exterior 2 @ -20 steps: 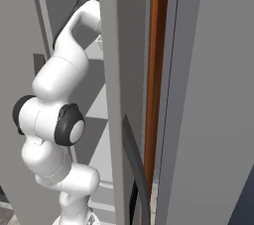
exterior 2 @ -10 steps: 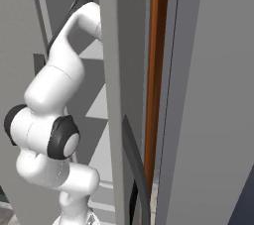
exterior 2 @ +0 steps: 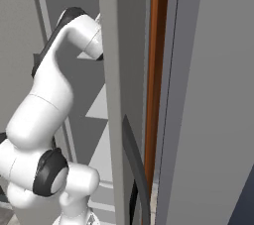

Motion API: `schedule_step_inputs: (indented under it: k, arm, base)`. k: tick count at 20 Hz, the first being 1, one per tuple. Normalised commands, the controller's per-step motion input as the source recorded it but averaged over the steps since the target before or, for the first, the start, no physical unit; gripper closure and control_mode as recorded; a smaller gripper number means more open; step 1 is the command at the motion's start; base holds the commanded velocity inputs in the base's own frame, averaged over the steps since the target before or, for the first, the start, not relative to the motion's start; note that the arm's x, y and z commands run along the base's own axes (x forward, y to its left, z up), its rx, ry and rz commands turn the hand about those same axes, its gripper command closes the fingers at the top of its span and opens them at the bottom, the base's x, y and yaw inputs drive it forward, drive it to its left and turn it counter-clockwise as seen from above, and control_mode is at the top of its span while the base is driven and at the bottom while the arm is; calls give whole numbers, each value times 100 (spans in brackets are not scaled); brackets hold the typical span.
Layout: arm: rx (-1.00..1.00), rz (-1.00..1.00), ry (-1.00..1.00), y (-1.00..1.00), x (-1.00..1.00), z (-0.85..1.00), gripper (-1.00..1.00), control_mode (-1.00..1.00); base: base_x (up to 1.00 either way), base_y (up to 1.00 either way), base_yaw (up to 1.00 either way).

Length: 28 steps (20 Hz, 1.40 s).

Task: Open the freezer door, pick up the ice cube tray from the freezer, and place it on the dining counter.

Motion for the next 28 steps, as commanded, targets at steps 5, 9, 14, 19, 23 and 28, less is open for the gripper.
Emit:
schedule_step_inputs:
  k: [5,9,14,19,23,28]
  arm:
    - [1,-1,-5,-1,-80,45,100,-100]
    - [0,0,2,-1,-89,19,100,-100]
    - [0,0,13,0,-91,1,100,-100]
    - [0,0,17,-6,-89,0,100,-100]
    - [0,0,16,-10,-91,0,100,-100]
    - [0,0,17,-1,-86,0,100,-100]
  base:
    - [0,0,0]
    - [0,0,0]
    - [0,0,0]
    - [0,0,0]
    - [0,0,0]
    - [0,0,0]
